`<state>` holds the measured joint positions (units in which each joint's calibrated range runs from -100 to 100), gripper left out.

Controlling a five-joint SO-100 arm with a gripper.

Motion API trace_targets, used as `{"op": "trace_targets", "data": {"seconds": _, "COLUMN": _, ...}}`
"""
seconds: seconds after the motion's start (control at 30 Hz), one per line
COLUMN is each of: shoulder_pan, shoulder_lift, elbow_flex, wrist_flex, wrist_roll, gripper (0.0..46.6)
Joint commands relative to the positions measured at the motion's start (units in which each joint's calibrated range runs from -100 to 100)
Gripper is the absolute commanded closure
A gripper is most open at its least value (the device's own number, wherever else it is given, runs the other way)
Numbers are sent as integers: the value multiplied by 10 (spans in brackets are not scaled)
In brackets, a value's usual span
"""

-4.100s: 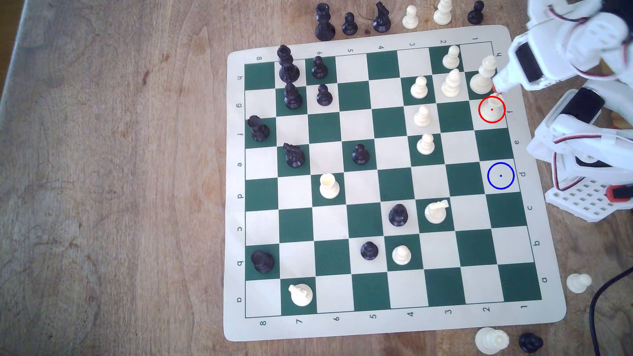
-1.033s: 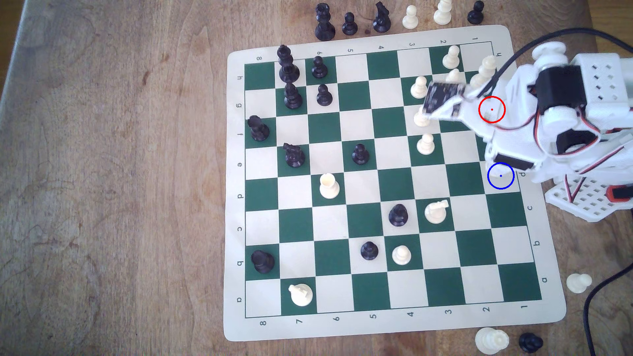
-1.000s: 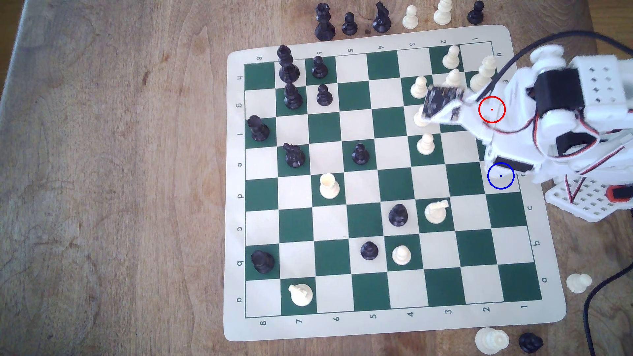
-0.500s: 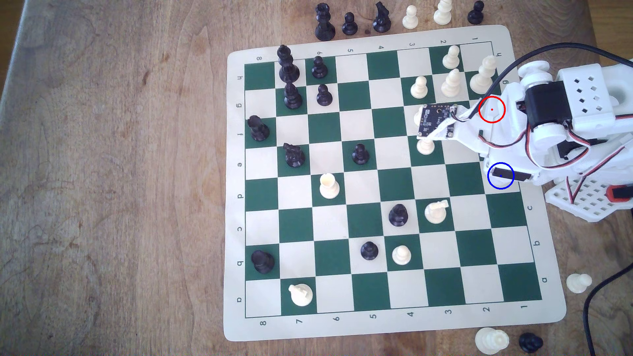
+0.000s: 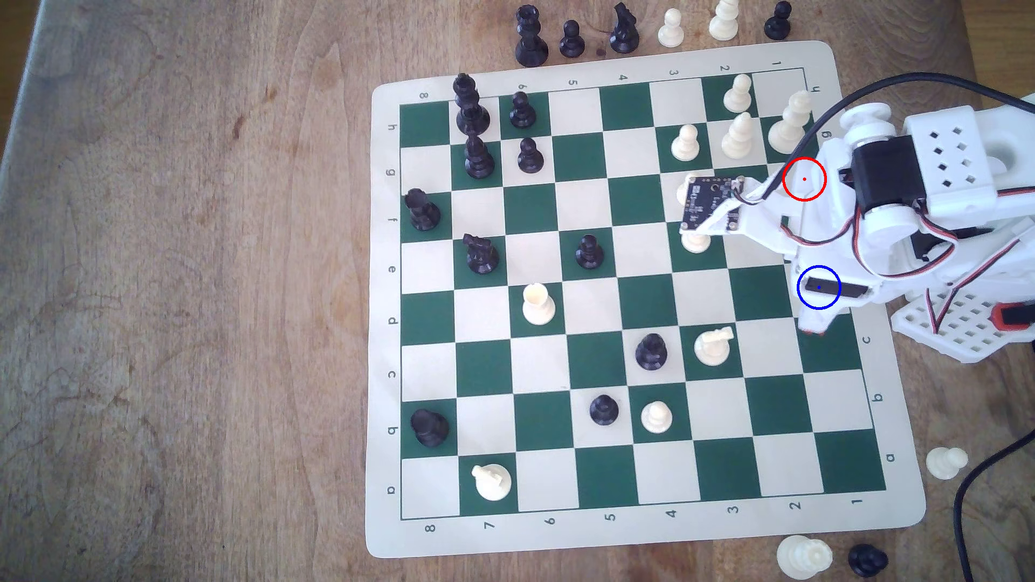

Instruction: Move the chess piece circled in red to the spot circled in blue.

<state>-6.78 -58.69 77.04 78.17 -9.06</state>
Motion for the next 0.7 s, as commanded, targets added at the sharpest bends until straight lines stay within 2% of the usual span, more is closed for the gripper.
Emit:
{"op": "trace_targets", "data": {"seconds": 0.0, "shoulder_pan": 6, "shoulder_lift": -7, "elbow_flex": -32, "wrist_flex": 14, "wrist_roll": 8, "gripper": 193}}
{"op": "trace_targets", "data": {"seconds": 0.13, "shoulder_pan": 12, "shoulder_lift": -13, "elbow_flex": -49, "wrist_flex": 33, "wrist_roll": 21, "gripper": 178}}
{"op": "trace_targets", "data": {"seconds": 0.3, "shoulder_pan": 41, "shoulder_lift": -50, "elbow_flex": -93, "wrist_flex": 73, "wrist_roll": 51, "gripper": 163}}
{"op": "trace_targets", "data": {"seconds": 0.53, "shoulder_pan": 41, "shoulder_lift": -110, "elbow_flex": -146, "wrist_flex": 72, "wrist_roll": 68, "gripper": 171}}
{"op": "trace_targets", "data": {"seconds": 0.57, "shoulder_pan": 41, "shoulder_lift": -107, "elbow_flex": -157, "wrist_flex": 70, "wrist_roll": 68, "gripper": 185}}
{"op": "trace_targets", "data": {"seconds": 0.6, "shoulder_pan": 41, "shoulder_lift": -92, "elbow_flex": -175, "wrist_flex": 57, "wrist_roll": 65, "gripper": 226}}
{"op": "trace_targets", "data": {"seconds": 0.67, "shoulder_pan": 42, "shoulder_lift": -102, "elbow_flex": -179, "wrist_flex": 32, "wrist_roll": 68, "gripper": 265}}
